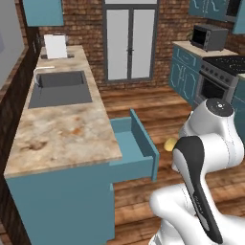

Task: Organize the utensils by type. Pick up the wooden spoons from the counter and place them in the open cabinet. Then pick up the metallic utensils from the counter and place them in the open drawer.

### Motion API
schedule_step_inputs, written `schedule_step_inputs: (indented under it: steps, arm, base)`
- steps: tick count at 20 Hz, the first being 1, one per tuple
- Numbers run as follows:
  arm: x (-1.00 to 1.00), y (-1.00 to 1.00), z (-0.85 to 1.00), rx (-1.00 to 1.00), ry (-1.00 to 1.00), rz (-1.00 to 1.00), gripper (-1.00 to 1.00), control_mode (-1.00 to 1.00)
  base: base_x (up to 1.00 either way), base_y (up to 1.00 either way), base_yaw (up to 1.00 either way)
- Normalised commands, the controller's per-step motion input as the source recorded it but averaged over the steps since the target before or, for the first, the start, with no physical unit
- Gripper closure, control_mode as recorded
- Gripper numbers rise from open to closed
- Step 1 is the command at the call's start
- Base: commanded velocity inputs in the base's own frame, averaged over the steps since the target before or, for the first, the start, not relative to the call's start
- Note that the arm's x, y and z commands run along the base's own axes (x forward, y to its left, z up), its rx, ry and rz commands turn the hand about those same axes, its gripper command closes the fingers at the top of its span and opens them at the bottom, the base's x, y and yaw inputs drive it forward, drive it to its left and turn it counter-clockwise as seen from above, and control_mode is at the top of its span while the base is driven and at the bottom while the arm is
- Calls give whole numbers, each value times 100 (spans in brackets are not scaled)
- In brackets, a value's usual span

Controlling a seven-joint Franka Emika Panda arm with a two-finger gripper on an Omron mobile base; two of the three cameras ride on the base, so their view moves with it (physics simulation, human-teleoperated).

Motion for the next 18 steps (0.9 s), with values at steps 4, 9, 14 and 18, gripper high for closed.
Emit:
schedule_step_inputs:
  steps: [4,9,14,18]
  arm:
    - [0,0,0,0,0,0,100,100]
    - [0,0,0,0,0,0,100,100]
    - [0,0,0,0,0,0,100,100]
    - [0,0,0,0,0,0,100,100]
  base:
    - [43,33,-14]
    - [36,36,-14]
    - [28,37,-13]
    - [27,38,-12]
